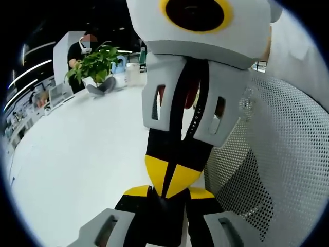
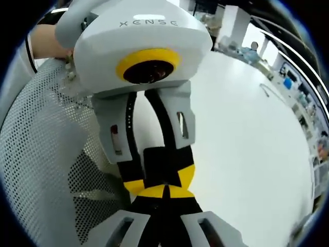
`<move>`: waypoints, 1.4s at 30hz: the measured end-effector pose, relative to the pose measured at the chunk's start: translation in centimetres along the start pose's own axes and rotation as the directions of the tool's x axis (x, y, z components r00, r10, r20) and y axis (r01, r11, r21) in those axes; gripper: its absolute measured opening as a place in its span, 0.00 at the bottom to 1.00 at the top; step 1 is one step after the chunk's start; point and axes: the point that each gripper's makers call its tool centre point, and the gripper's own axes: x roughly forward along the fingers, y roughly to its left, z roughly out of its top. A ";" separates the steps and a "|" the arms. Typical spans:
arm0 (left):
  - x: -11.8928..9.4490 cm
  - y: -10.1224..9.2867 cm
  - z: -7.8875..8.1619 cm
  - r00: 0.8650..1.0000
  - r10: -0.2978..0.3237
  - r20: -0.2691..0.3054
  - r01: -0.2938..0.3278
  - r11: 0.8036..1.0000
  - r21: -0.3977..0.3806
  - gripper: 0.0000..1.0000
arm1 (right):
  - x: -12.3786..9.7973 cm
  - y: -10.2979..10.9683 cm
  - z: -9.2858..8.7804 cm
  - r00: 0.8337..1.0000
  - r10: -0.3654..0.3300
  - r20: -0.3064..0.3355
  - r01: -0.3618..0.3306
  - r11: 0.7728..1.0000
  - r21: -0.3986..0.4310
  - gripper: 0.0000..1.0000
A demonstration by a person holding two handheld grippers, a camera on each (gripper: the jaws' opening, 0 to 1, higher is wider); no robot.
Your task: Press the specified remote control buttons in sequence, fully releasing each button before pressing the next.
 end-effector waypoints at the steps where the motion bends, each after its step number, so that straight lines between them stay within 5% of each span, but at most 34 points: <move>1: 0.0 0.0 0.0 1.000 0.000 -0.001 0.000 1.000 -0.002 0.26 | 0.0 0.0 0.0 1.000 -0.006 0.001 0.006 1.000 -0.004 0.00; 9: 0.0 0.1 0.0 1.000 0.005 -0.012 -0.006 1.000 -0.003 0.26 | 0.0 0.0 0.1 0.996 -0.076 0.047 0.077 0.997 -0.015 0.00; 15: 0.0 0.2 -0.1 1.000 0.005 -0.011 -0.005 1.000 -0.005 0.26 | -0.2 -0.1 0.1 0.991 -0.047 0.128 0.050 0.998 -0.023 0.00; 17: 0.0 0.1 -0.1 1.000 0.005 -0.012 -0.005 1.000 -0.007 0.26 | -0.3 -0.1 0.1 0.987 -0.039 0.158 0.035 0.999 0.030 0.00; 28: 0.0 0.2 0.0 1.000 0.002 -0.008 -0.002 1.000 -0.003 0.26 | -1.2 0.2 -1.3 0.992 -0.013 0.124 0.016 1.000 -0.022 0.00; 34: 0.0 0.2 0.0 1.000 0.005 -0.011 -0.005 1.000 -0.004 0.26 | -2.2 0.5 -2.6 0.990 0.041 0.137 -0.046 0.998 0.034 0.02; 42: 0.0 0.2 0.0 1.000 0.006 -0.013 -0.006 1.000 -0.004 0.26 | -2.6 -0.2 -3.9 0.993 0.008 0.121 -0.016 0.998 0.063 0.07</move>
